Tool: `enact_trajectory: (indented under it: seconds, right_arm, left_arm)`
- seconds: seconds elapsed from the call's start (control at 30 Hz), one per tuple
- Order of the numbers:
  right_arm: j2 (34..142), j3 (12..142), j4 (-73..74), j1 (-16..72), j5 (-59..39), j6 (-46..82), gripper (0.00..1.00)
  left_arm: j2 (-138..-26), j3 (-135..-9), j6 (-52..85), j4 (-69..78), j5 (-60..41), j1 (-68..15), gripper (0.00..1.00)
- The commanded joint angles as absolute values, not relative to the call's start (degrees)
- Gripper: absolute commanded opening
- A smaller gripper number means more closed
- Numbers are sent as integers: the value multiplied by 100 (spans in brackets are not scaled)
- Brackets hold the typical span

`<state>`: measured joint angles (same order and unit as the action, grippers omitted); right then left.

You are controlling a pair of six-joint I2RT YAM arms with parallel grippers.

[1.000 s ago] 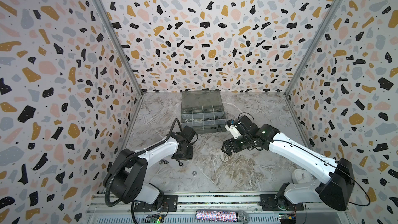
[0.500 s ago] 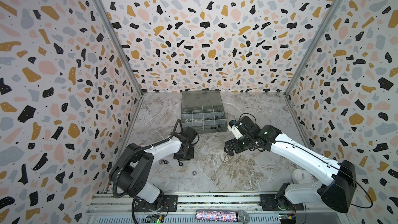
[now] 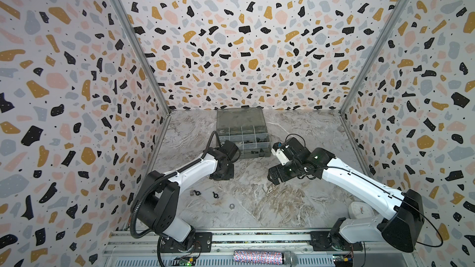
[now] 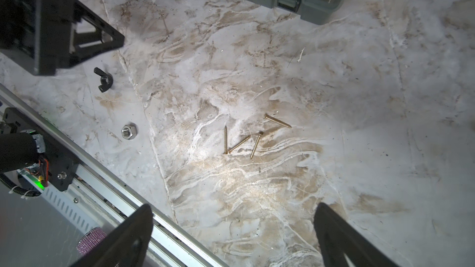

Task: Sort the screws and nuts into containers
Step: 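Carry the hex nut with the left gripper over the same compartment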

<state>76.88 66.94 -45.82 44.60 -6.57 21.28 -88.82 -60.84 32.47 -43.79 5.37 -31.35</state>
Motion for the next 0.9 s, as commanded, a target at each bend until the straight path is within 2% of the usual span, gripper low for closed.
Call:
enact_trajectory:
  seconds: [0.0, 0.4, 0.87]
  right_arm:
    - [7662, 6995, -4648, 4321, -580, 1976, 99]
    - [7682, 7263, -4659, 3811, -554, 1691, 99]
    - [8126, 7562, -4545, 3179, -797, 1266, 99]
  left_arm:
    - [-9181, -6852, 3024, -4803, 917, -3114, 21]
    - [-10841, -9454, 2611, -5135, 1089, -2353, 21]
    - [-11960, -10364, 2401, -5120, 986, -1904, 24]
